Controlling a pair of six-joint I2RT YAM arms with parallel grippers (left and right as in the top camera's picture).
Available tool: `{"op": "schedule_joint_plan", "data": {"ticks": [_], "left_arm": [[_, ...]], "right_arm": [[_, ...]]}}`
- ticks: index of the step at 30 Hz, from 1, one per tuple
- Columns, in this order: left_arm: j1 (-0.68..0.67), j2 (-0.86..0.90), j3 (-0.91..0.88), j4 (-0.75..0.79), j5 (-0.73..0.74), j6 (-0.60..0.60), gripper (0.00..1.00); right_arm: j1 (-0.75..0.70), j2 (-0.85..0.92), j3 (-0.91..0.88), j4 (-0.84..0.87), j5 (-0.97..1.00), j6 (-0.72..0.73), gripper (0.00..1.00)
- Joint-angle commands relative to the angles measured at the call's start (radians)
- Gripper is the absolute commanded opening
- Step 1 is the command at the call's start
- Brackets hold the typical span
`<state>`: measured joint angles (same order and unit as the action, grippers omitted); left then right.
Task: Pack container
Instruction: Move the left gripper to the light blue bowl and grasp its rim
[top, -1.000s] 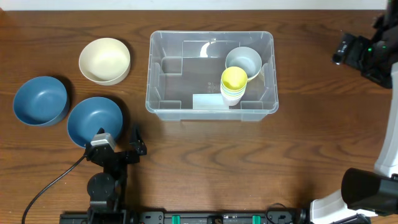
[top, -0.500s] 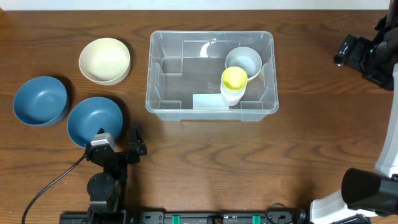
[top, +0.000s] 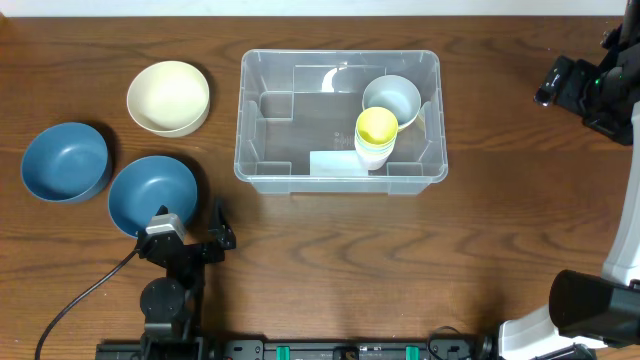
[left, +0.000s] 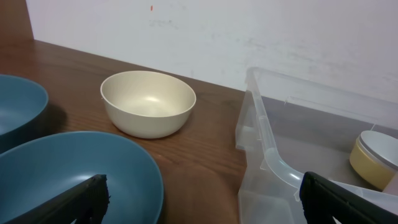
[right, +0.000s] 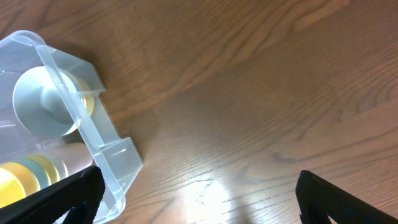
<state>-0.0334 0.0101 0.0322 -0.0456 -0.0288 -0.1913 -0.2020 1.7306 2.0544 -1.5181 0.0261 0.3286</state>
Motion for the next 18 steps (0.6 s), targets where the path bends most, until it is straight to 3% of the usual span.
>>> {"op": "schedule_joint_plan", "data": {"ticks": [1,5,8,12,18], "left_arm": [[0.004,-0.006,-0.028,-0.024,-0.005,-0.009,0.98],[0.004,-0.006,-0.027,0.022,-0.006,-0.007,0.98],[0.004,-0.005,0.033,-0.005,0.079,0.053,0.98],[0.005,0.061,0.267,-0.276,0.012,0.087,0.98],[0.005,0.371,0.710,-0.685,-0.066,0.090,0.98]], "right_arm": [[-0.002,-0.010,0.012,-0.001,-0.001,0.000,0.99],[-0.002,-0.010,0.012,-0.001,-0.001,0.000,0.99],[-0.002,-0.010,0.012,-0.001,-0.001,0.000,0.99],[-0.002,-0.010,0.012,-0.001,-0.001,0.000,0.99],[-0.002,-0.010,0.012,-0.001,-0.001,0.000,0.99]]}}
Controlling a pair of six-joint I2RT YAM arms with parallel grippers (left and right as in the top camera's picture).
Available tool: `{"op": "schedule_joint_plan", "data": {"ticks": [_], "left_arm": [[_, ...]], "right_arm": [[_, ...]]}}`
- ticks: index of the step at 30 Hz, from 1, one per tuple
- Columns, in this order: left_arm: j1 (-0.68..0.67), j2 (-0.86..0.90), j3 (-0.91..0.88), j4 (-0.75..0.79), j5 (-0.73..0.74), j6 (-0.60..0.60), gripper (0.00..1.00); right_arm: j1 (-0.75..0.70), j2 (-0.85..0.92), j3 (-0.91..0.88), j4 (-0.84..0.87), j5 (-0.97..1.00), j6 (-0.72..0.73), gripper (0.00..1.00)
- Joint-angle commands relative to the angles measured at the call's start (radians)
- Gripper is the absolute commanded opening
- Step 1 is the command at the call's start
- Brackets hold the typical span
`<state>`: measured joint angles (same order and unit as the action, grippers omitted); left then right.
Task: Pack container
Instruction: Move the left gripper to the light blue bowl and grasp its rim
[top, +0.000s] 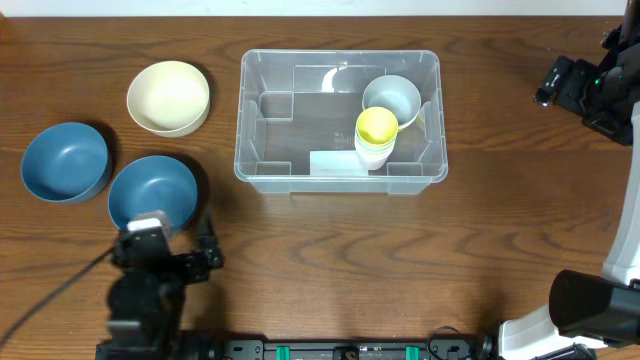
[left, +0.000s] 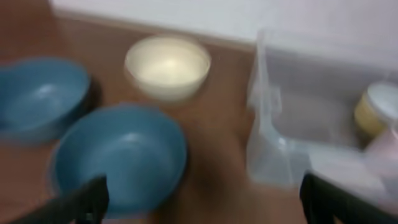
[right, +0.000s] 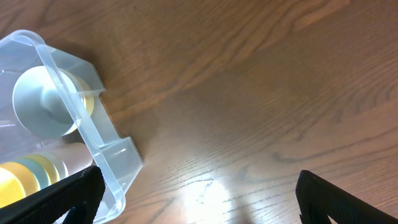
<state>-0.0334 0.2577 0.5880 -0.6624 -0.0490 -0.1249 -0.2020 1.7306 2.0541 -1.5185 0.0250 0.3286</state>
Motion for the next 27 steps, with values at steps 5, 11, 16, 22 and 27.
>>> {"op": "schedule_joint_plan", "data": {"ticks": [5,11,16,22,27], "left_arm": [[0.005,0.443,0.411,-0.272,-0.041,0.023,0.98],[0.004,0.656,0.449,-0.269,-0.037,0.011,0.98],[0.004,0.829,0.449,-0.212,-0.063,0.019,0.98],[0.004,1.061,0.449,-0.128,-0.076,0.073,0.98],[0.004,1.211,0.449,-0.109,-0.076,0.120,0.99]], "right_arm": [[-0.002,-0.010,0.012,-0.001,0.000,0.000,0.99],[-0.002,-0.010,0.012,-0.001,0.000,0.000,0.99],[-0.002,-0.010,0.012,-0.001,0.000,0.000,0.99],[-0.002,-0.010,0.012,-0.001,0.000,0.000,0.99],[-0.002,-0.010,0.012,-0.001,0.000,0.000,0.99]]}}
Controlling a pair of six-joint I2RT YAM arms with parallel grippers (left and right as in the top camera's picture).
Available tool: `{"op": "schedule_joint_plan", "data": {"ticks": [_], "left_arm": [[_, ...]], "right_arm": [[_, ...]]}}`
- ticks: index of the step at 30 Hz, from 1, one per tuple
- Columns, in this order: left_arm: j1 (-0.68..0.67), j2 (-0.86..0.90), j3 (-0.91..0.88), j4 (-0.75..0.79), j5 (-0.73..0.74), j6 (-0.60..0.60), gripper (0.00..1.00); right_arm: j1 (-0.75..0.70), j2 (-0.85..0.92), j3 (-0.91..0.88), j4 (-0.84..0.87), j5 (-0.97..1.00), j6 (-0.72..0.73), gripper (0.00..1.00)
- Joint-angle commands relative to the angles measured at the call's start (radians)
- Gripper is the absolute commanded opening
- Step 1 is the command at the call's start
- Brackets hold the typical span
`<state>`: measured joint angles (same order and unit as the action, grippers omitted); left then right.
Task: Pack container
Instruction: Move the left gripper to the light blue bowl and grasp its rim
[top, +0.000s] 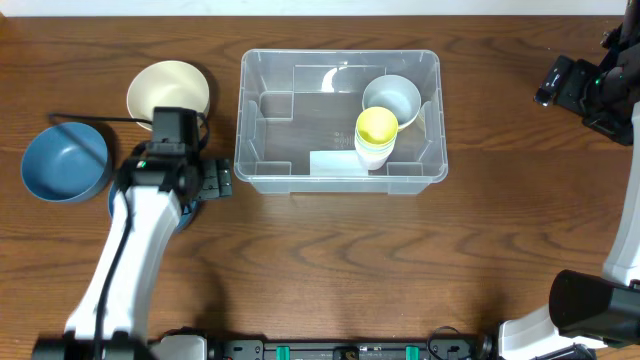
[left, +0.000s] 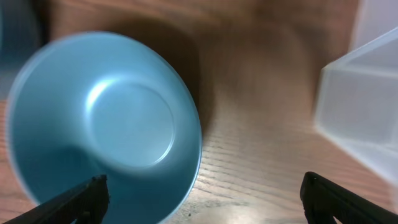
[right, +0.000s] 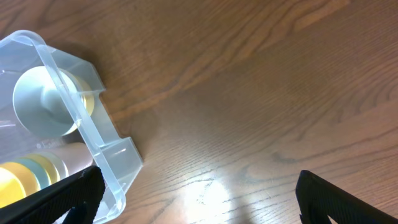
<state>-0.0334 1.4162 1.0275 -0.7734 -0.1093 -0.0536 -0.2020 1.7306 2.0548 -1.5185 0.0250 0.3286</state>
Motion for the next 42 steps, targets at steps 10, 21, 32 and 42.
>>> {"op": "schedule_joint_plan", "data": {"ticks": [10,21,32,42], "left_arm": [[0.037,0.204,0.010,0.043,-0.014,-0.017,0.64],[0.087,0.234,0.010,0.058,-0.014,-0.031,0.19],[0.087,0.220,0.013,0.041,0.051,-0.034,0.06],[0.087,-0.046,0.075,-0.090,0.103,-0.034,0.06]], "right_arm": [[-0.002,-0.010,0.011,-0.001,0.000,0.000,0.99],[-0.002,-0.010,0.011,-0.001,0.000,0.000,0.99],[-0.002,-0.010,0.011,-0.001,0.000,0.000,0.99],[-0.002,-0.010,0.011,-0.001,0.000,0.000,0.99]]}}
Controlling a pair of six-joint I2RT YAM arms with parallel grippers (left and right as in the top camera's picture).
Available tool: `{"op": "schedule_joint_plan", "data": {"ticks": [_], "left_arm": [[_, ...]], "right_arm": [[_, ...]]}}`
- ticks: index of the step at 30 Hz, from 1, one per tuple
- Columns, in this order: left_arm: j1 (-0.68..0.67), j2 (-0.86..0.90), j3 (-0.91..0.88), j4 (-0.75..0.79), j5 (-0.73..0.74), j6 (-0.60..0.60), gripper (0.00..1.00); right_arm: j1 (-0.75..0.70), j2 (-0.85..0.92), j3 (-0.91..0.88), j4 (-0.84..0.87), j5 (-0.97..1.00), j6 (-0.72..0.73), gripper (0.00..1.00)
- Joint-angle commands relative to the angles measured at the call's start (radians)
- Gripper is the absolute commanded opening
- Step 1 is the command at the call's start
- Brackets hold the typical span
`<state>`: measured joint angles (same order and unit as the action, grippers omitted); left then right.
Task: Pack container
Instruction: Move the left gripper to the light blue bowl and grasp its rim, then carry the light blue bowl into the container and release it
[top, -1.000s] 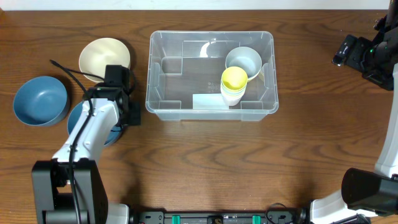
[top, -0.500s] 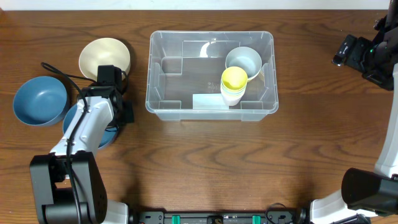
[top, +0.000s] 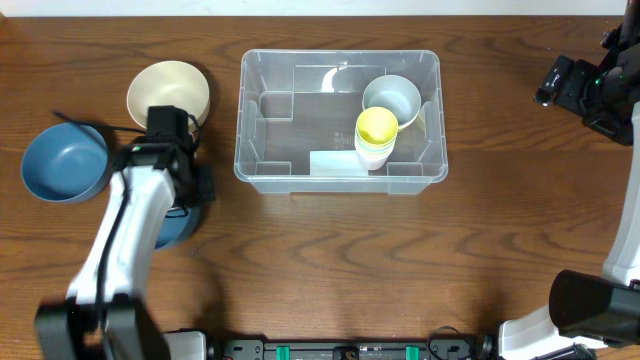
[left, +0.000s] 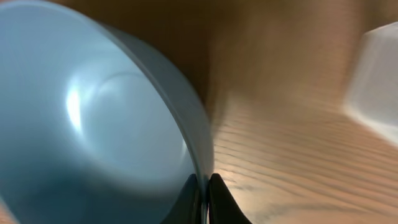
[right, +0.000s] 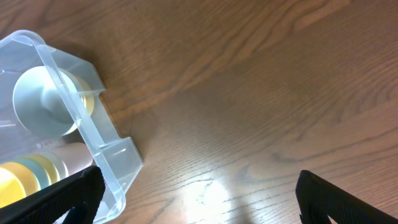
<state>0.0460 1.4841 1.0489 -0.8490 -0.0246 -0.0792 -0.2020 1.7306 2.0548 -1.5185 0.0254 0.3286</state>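
The clear plastic container stands mid-table, holding a pale grey-blue bowl and a stack of cups with a yellow one on top. The nearer blue bowl is mostly hidden under my left arm. My left gripper is shut on its right rim. In the left wrist view that blue bowl fills the left side, its rim pinched between the fingers of the left gripper. A second blue bowl and a cream bowl sit on the table. My right gripper stands open at the far right.
The right wrist view shows the container's right corner and bare wood under the open right gripper. A black cable runs from the left wrist over the far blue bowl. The container's left half holds nothing.
My left gripper was open above the nearer blue bowl; now it is lower and shut on that bowl's right rim. The right arm has not moved.
My left gripper stood open low at the table's front, facing the bowls and container. Then it was a little further left. Then it hung open over the nearer blue bowl. Now it grips that bowl's rim. The right arm and the container's contents stayed as they were.
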Motion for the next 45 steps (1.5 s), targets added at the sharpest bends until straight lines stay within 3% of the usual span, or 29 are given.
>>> {"op": "schedule_joint_plan", "data": {"ticks": [1,6,10,17,29,37,45], "left_arm": [[0.007,-0.156,0.053,-0.019,0.018,-0.008,0.06],[0.007,-0.361,0.053,-0.024,0.040,-0.002,0.06],[0.007,-0.506,0.060,0.016,0.168,0.014,0.06],[-0.033,-0.592,0.111,0.138,0.251,-0.066,0.06],[-0.271,-0.397,0.339,0.269,0.253,-0.093,0.06],[-0.445,-0.195,0.354,0.471,0.241,-0.095,0.06],[-0.473,0.029,0.354,0.439,0.241,-0.094,0.06]], "right_arm": [[-0.002,-0.010,0.011,-0.001,0.000,0.000,0.99],[-0.002,-0.010,0.011,-0.001,0.000,0.000,0.99],[-0.002,-0.010,0.011,-0.001,0.000,0.000,0.99],[-0.002,-0.010,0.011,-0.001,0.000,0.000,0.99],[-0.002,-0.010,0.011,-0.001,0.000,0.000,0.99],[-0.002,-0.010,0.011,-0.001,0.000,0.000,0.99],[-0.002,-0.010,0.011,-0.001,0.000,0.000,0.99]]}}
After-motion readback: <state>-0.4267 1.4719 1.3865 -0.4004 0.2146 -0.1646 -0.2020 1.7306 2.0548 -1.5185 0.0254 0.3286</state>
